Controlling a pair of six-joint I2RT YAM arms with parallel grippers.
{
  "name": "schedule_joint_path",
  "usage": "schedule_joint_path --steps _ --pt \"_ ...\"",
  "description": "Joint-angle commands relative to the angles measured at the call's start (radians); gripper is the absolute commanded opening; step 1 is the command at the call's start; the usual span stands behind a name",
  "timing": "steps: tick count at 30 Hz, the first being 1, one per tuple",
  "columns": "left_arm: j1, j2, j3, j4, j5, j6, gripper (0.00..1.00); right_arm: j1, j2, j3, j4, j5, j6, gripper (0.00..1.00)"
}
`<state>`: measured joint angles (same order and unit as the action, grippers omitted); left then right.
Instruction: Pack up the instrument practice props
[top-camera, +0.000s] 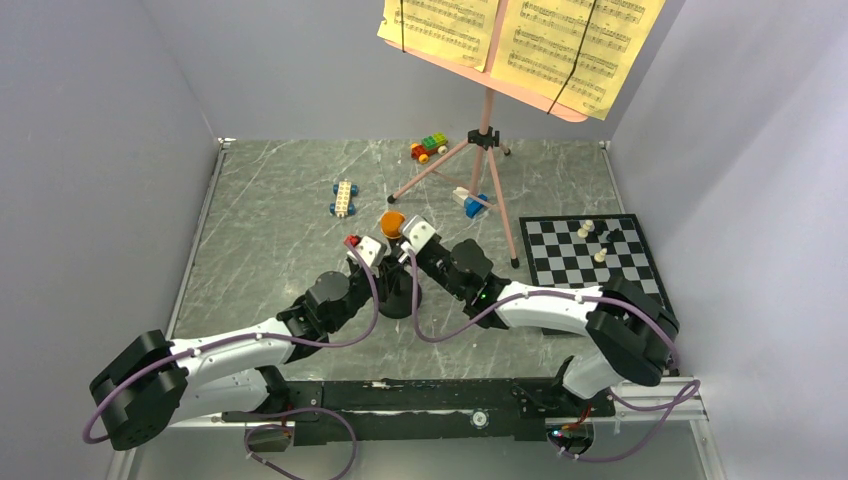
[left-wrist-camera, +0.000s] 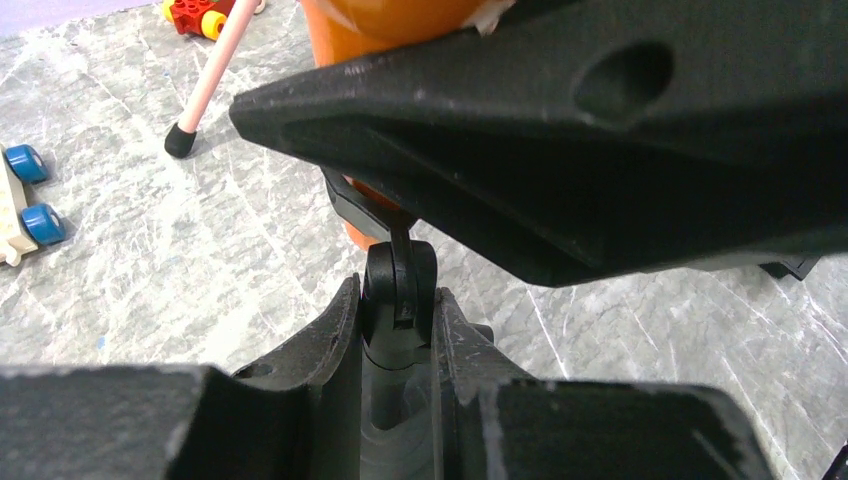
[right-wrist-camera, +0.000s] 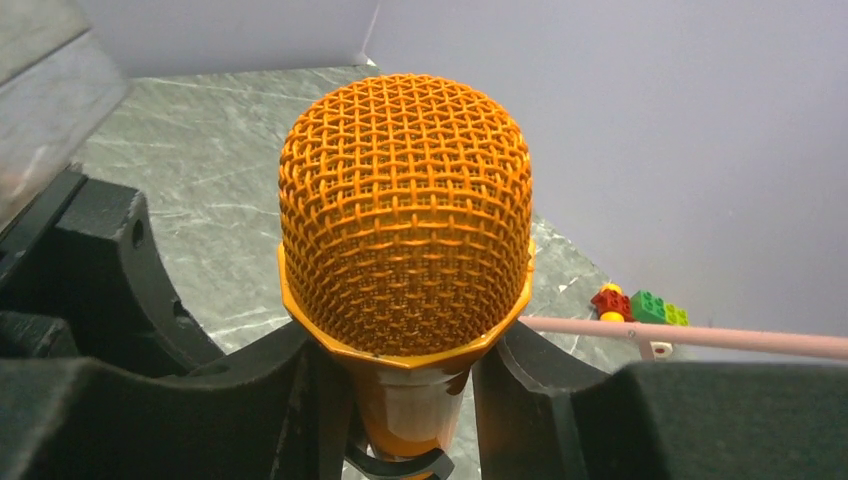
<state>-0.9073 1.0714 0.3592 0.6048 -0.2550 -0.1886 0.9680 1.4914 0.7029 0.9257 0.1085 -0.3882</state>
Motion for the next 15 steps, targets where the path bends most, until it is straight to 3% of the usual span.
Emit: schedule_joint_path --steps 1,15 --pt "-0.022 0.033 -0.077 -0.212 0.037 -0.070 0.00 -0.032 -0.093 0.110 -0.007 0.244 0.044 0.00" --pt "-0.022 0.037 -0.078 -0.190 0.034 -0.077 0.00 -0.040 -0.210 0.196 -0.244 0.494 0.096 0.00"
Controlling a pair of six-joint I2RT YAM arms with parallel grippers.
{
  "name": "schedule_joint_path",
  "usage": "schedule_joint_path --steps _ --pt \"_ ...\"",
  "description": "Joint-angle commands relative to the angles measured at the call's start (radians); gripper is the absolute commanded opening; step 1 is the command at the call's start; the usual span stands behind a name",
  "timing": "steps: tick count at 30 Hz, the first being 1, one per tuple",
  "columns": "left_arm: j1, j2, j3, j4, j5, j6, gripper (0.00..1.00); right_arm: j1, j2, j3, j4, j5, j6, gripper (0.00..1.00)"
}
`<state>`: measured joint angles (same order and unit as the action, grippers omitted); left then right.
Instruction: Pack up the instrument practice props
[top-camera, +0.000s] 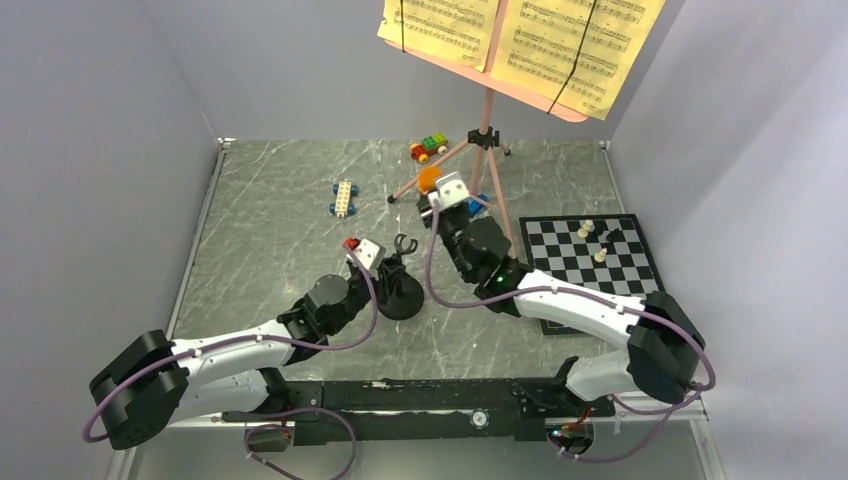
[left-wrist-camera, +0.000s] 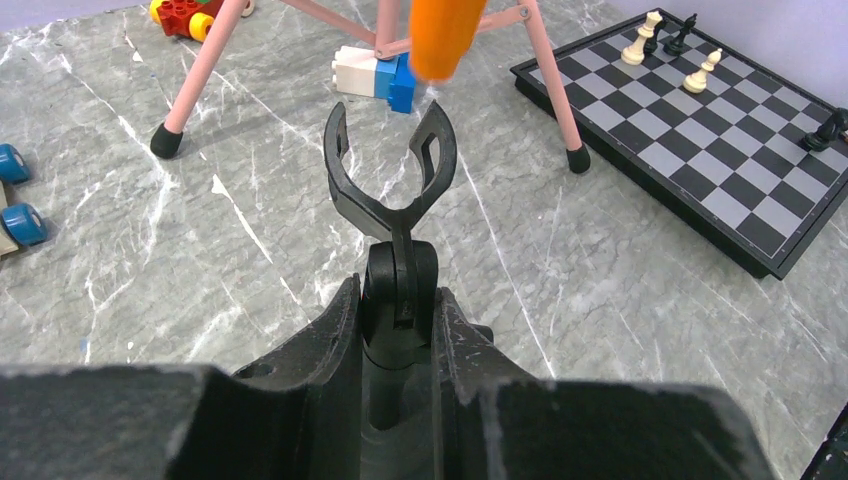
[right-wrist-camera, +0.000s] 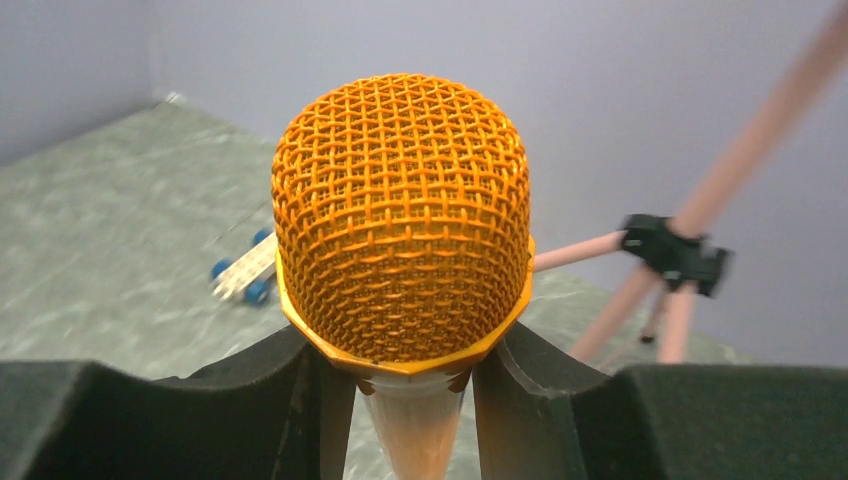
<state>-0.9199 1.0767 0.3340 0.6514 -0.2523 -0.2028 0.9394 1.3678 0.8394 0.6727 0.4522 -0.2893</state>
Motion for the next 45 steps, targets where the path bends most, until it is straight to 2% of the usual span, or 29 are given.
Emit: schedule_joint_path --steps 1,4,6,8,10,12,18,24,26,30,33,36,40,45 --pt "-0.010 0.030 -0.049 -0.238 0.029 -0.062 0.00 -0.013 -0.101 0.059 -0.003 0.153 0.005 0.00" --pt "-0.010 0.021 -0.031 -0.256 0.016 -0.064 0.00 -0.014 -0.151 0.076 -0.096 0.159 0.055 0.00" --pt "-0.010 0.003 -0.016 -0.276 -0.001 -0.065 0.03 -0.014 -0.188 0.093 -0.221 0.152 0.128 0.00" --pt "-0.010 -0.027 -0.002 -0.288 -0.015 -0.065 0.18 -0.014 -0.222 0.095 -0.312 0.136 0.183 0.00" --pt "-0.010 -0.062 0.018 -0.303 -0.028 -0.063 0.44 -0.014 -0.256 0.084 -0.370 0.130 0.227 0.00" --pt "-0.010 -0.092 0.046 -0.325 -0.041 -0.066 0.61 -0.014 -0.286 0.063 -0.405 0.131 0.254 0.00" --pt "-0.010 -0.151 0.128 -0.369 -0.070 -0.064 0.81 -0.014 -0.357 0.007 -0.469 0.147 0.318 0.00" --pt "-0.010 -0.235 0.100 -0.364 -0.084 -0.119 0.90 -0.015 -0.404 -0.022 -0.547 0.144 0.381 0.00" --pt "-0.010 -0.272 0.063 -0.342 -0.098 -0.134 0.98 -0.015 -0.415 -0.029 -0.568 0.138 0.401 0.00" --pt "-0.010 -0.339 0.016 -0.341 -0.114 -0.147 0.99 -0.022 -0.419 -0.023 -0.642 0.088 0.468 0.00" --pt "-0.010 -0.408 -0.017 -0.367 -0.121 -0.184 0.99 -0.037 -0.423 0.013 -0.738 -0.023 0.526 0.00" --pt "-0.009 -0.496 -0.038 -0.395 -0.147 -0.255 0.99 -0.089 -0.433 0.068 -0.813 -0.236 0.584 0.00" --pt "-0.002 -0.599 -0.002 -0.386 0.108 -0.172 0.99 -0.169 -0.428 0.161 -0.871 -0.544 0.657 0.00" --pt "0.011 -0.601 0.043 -0.222 0.423 -0.160 0.99 -0.175 -0.397 0.232 -0.826 -0.822 0.717 0.00"
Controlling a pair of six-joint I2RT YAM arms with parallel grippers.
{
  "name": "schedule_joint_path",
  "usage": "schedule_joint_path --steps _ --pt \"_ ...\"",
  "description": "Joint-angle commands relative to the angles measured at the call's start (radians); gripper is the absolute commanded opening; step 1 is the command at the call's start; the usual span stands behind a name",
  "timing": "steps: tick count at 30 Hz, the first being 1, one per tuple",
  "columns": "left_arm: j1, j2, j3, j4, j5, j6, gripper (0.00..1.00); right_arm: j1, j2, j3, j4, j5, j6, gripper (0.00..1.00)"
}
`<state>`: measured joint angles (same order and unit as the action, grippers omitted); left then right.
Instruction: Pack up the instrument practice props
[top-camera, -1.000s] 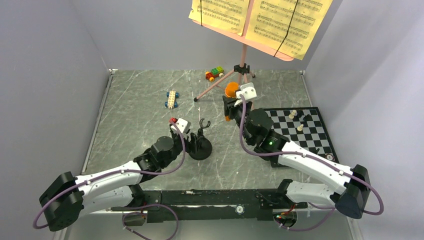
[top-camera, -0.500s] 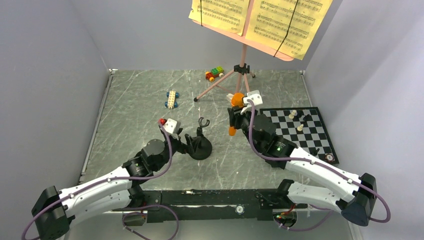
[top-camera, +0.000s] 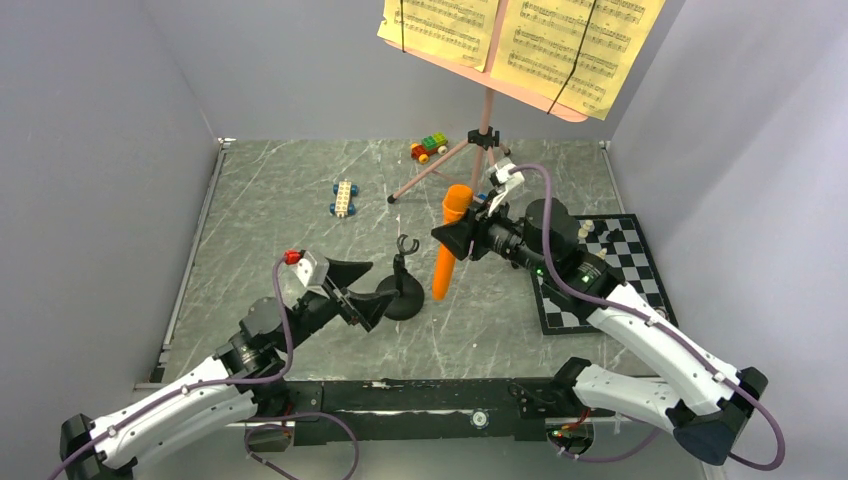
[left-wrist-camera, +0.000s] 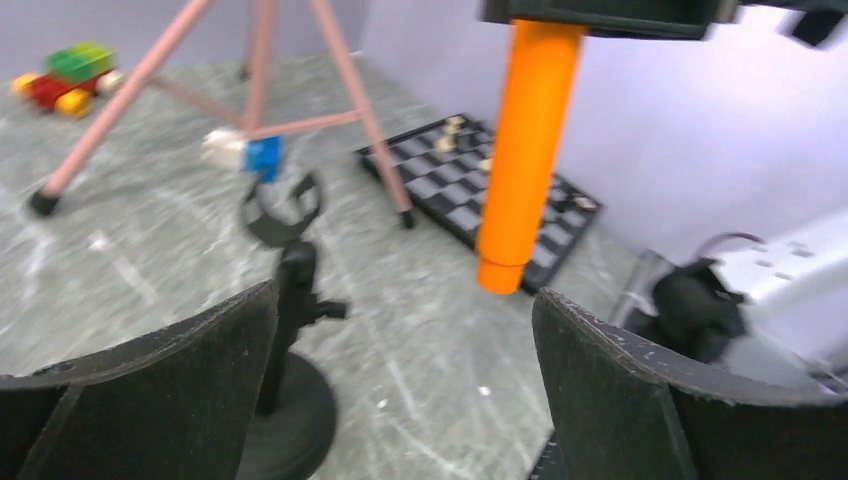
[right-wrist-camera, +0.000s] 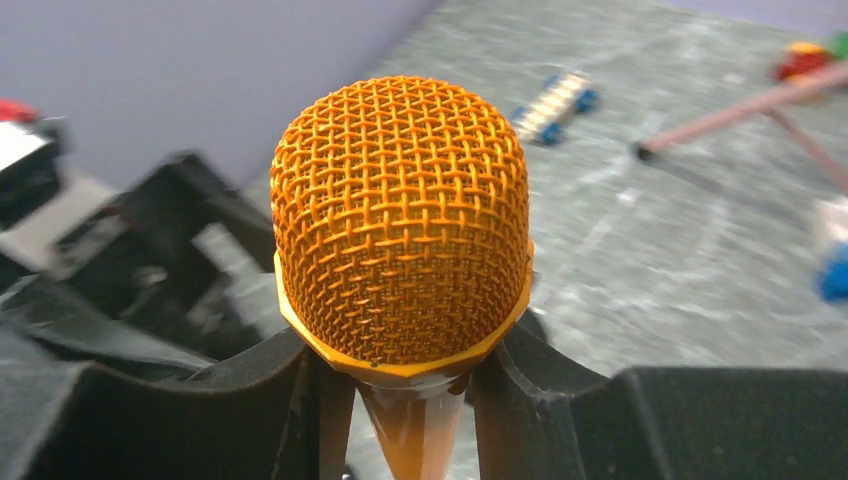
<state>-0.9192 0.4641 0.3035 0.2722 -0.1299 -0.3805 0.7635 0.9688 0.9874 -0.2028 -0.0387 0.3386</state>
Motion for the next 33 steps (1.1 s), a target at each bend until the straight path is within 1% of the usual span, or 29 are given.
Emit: schedule_joint_path --steps 1,3,5,9,11,15,17,19,20,22,23,24,25,26,27,28,29,30,32,33 --pt "0.012 0.034 0.092 0.176 0.346 0.016 0.99 0.000 0.005 0.085 0.079 -0.366 0.107 0.00" --pt "0.014 0.093 0.137 0.204 0.418 0.014 0.99 0.003 0.017 0.088 0.131 -0.424 0.134 0.00" --pt "0.014 0.149 0.178 0.228 0.465 0.015 0.99 0.014 0.039 0.106 0.145 -0.450 0.137 0.00" --pt "0.023 0.247 0.240 0.274 0.518 0.014 0.99 0.054 0.072 0.116 0.163 -0.439 0.129 0.00" --pt "0.023 0.304 0.273 0.270 0.543 0.015 0.99 0.077 0.086 0.113 0.180 -0.434 0.133 0.00" --pt "0.024 0.406 0.299 0.270 0.547 0.002 0.99 0.118 0.112 0.114 0.219 -0.435 0.146 0.00" --pt "0.026 0.422 0.286 0.291 0.550 -0.008 0.90 0.129 0.114 0.113 0.241 -0.438 0.153 0.00" --pt "0.028 0.420 0.266 0.321 0.560 -0.019 0.77 0.130 0.110 0.111 0.247 -0.436 0.158 0.00" --pt "0.029 0.415 0.256 0.327 0.562 -0.021 0.70 0.129 0.106 0.111 0.247 -0.433 0.159 0.00" --pt "0.031 0.399 0.245 0.320 0.553 -0.020 0.51 0.130 0.103 0.111 0.247 -0.426 0.161 0.00" --pt "0.032 0.388 0.240 0.312 0.545 -0.019 0.38 0.129 0.102 0.112 0.245 -0.421 0.163 0.04" --pt "0.032 0.377 0.235 0.304 0.536 -0.017 0.23 0.129 0.103 0.113 0.244 -0.420 0.162 0.18" --pt "0.034 0.364 0.231 0.292 0.527 -0.014 0.14 0.130 0.103 0.118 0.240 -0.416 0.160 0.31" --pt "0.034 0.348 0.228 0.275 0.513 -0.011 0.03 0.129 0.102 0.123 0.229 -0.403 0.158 0.52" --pt "0.035 0.332 0.225 0.254 0.496 -0.007 0.00 0.129 0.100 0.126 0.219 -0.392 0.156 0.67" --pt "0.036 0.311 0.224 0.220 0.472 -0.001 0.00 0.129 0.096 0.129 0.209 -0.369 0.152 0.81" --pt "0.039 0.287 0.224 0.184 0.437 0.005 0.00 0.127 0.091 0.133 0.175 -0.338 0.140 0.91" --pt "0.043 0.261 0.227 0.133 0.384 0.014 0.00 0.121 0.085 0.137 0.147 -0.298 0.126 0.98" --pt "0.069 0.203 0.232 0.016 0.269 0.011 0.00 0.088 0.069 0.134 0.093 -0.235 0.103 1.00" --pt "0.110 0.168 0.227 -0.048 0.231 0.004 0.00 0.063 0.055 0.120 0.078 -0.211 0.098 1.00"
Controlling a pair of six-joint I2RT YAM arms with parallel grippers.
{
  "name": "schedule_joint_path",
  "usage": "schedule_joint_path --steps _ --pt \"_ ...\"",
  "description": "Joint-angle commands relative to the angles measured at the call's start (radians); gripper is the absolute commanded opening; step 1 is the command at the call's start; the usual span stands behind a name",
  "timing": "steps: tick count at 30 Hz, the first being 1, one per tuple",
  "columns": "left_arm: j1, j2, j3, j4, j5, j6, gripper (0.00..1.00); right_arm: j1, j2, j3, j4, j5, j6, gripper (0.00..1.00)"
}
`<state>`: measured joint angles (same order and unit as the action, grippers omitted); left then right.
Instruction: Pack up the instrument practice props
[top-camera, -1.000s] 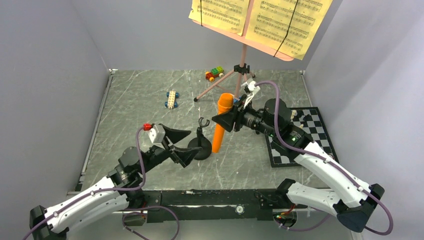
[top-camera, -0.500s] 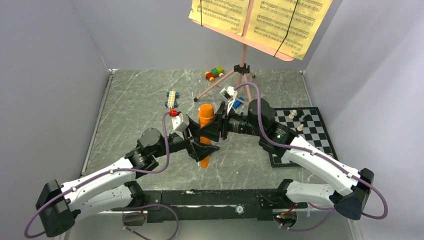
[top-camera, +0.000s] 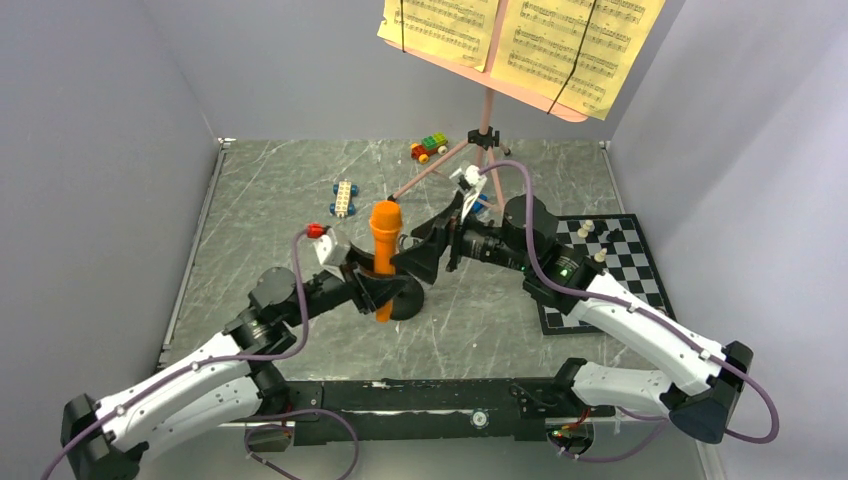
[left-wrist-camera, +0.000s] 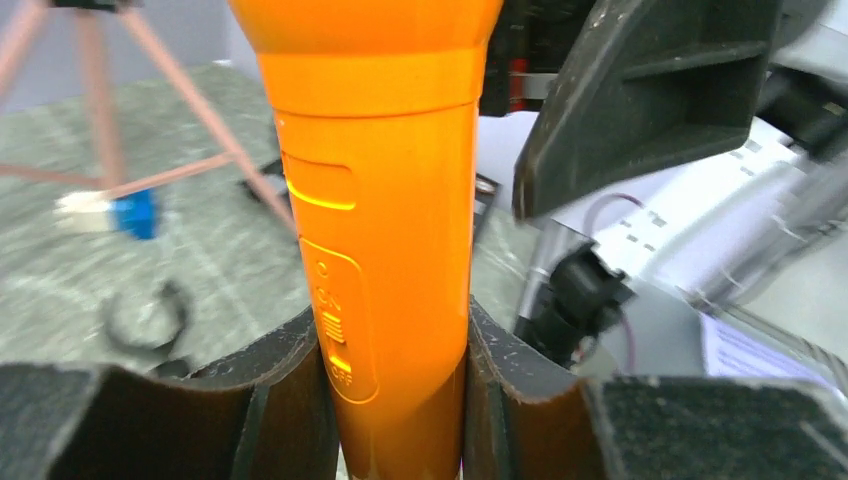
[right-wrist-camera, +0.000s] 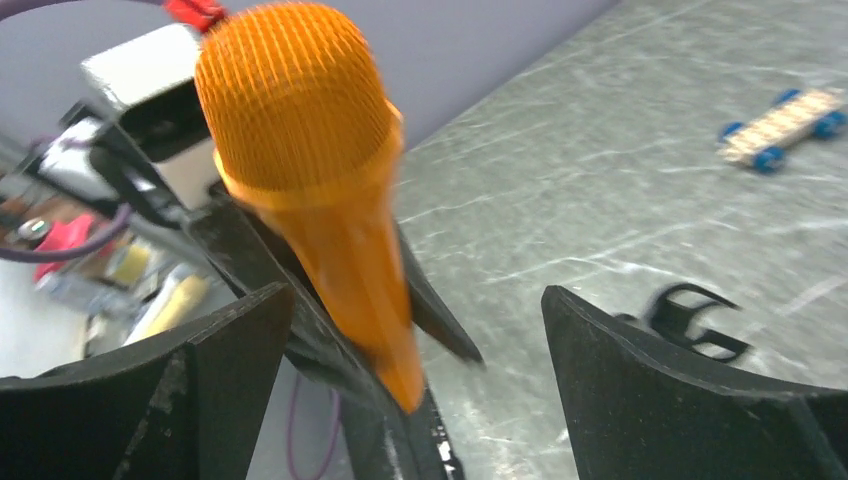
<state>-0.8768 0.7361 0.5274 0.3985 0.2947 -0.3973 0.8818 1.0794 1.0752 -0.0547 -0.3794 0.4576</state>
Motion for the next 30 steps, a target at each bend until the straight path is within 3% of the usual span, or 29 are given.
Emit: schedule_joint_path --steps 1,4,8,13,23,30 --pt "0.113 -0.124 0.004 -0.234 -0.222 0.004 0.00 -0.081 -0.067 0.017 -0.076 0.142 -0.020 1.00" --pt "0.340 -0.122 0.044 -0.458 -0.261 -0.084 0.00 -0.144 -0.083 -0.015 -0.097 0.165 -0.013 1.00" --pt "0.643 0.032 0.154 -0.721 -0.339 -0.163 0.00 -0.151 -0.083 -0.031 -0.112 0.236 -0.015 1.00" --pt "0.938 0.281 0.202 -0.686 -0.370 -0.254 0.00 -0.150 -0.114 -0.070 -0.101 0.318 0.016 1.00" --pt "1.216 0.693 0.423 -0.737 -0.392 -0.201 0.00 -0.150 -0.237 -0.137 -0.160 0.372 0.003 1.00" --pt "1.256 0.890 0.540 -0.748 -0.352 -0.106 0.04 -0.150 -0.259 -0.136 -0.185 0.374 -0.012 1.00"
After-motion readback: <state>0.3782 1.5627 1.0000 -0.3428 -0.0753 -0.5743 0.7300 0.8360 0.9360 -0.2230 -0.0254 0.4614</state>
